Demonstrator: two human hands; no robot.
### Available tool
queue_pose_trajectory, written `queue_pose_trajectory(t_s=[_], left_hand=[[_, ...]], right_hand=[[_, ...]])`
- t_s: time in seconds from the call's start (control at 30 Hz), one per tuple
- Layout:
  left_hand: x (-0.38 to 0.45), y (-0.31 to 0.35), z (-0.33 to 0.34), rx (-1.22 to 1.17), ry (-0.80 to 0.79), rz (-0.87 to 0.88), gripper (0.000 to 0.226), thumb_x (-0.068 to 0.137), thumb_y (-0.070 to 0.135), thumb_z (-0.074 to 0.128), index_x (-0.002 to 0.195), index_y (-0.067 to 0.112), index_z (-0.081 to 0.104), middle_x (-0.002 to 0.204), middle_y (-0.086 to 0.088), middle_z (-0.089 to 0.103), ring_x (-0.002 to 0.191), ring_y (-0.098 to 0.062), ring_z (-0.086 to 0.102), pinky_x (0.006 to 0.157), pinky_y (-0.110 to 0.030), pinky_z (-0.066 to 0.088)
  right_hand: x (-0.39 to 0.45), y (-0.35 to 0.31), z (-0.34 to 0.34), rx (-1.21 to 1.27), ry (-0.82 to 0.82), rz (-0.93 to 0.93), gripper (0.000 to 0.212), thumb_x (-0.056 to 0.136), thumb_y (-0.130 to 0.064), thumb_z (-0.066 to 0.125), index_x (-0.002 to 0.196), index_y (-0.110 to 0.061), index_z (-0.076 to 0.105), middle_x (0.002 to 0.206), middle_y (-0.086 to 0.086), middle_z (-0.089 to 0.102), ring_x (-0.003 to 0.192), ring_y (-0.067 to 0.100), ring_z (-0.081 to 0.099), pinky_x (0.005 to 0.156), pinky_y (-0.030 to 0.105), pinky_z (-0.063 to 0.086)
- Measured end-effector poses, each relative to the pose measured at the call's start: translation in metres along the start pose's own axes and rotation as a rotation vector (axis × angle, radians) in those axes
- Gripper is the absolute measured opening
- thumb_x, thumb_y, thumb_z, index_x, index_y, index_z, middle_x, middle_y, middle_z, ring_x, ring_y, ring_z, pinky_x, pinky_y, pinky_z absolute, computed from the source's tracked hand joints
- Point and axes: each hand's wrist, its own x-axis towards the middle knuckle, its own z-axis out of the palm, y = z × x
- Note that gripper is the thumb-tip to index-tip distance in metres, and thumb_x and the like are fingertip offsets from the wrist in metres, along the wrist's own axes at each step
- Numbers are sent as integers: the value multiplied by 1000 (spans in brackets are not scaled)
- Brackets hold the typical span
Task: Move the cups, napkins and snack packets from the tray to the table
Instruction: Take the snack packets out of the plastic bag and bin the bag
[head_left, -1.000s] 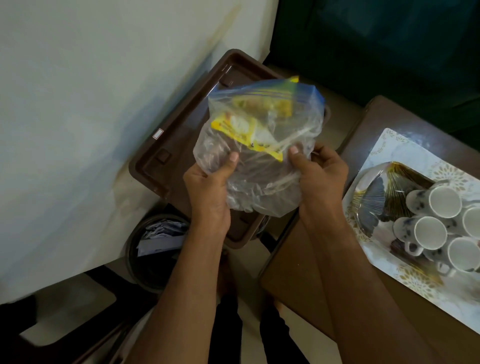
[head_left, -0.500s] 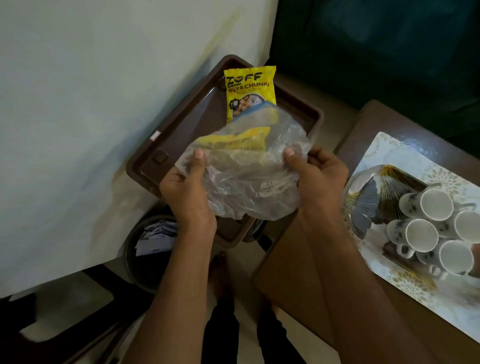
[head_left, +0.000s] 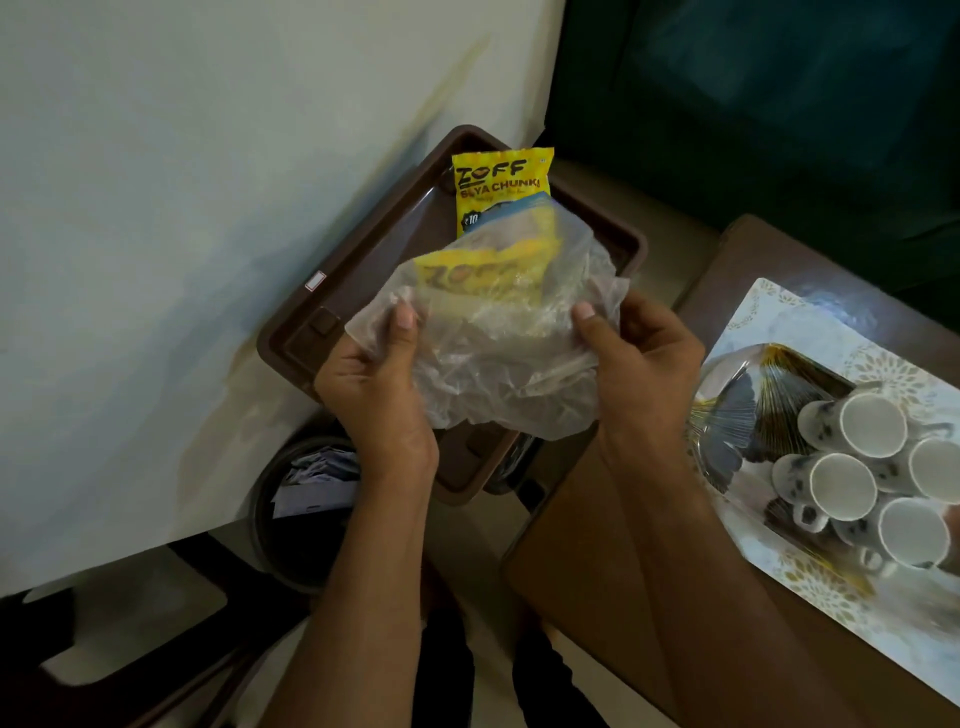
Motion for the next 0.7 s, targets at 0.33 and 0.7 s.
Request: queue_pose_trajectory(t_s=[0.33, 0.7], left_hand=[[6, 7, -3, 12, 17, 120, 13, 94, 6, 75, 88, 17, 81, 80, 7, 81, 85, -11, 78, 78, -29, 62], [33, 18, -23, 114, 8, 239, 19, 92, 16, 78, 75, 10, 73, 69, -1, 68, 69, -13, 66, 70, -33, 60]], right_hand=[[-5, -3, 7, 47, 51, -110, 21, 89, 0, 78, 110, 2, 76, 102, 16, 79, 96, 31, 78, 84, 45, 66], [-26, -4, 31, -5, 147, -238, 18, 89, -1, 79, 106, 2, 75, 99, 16, 78, 93, 24, 78, 83, 37, 64]])
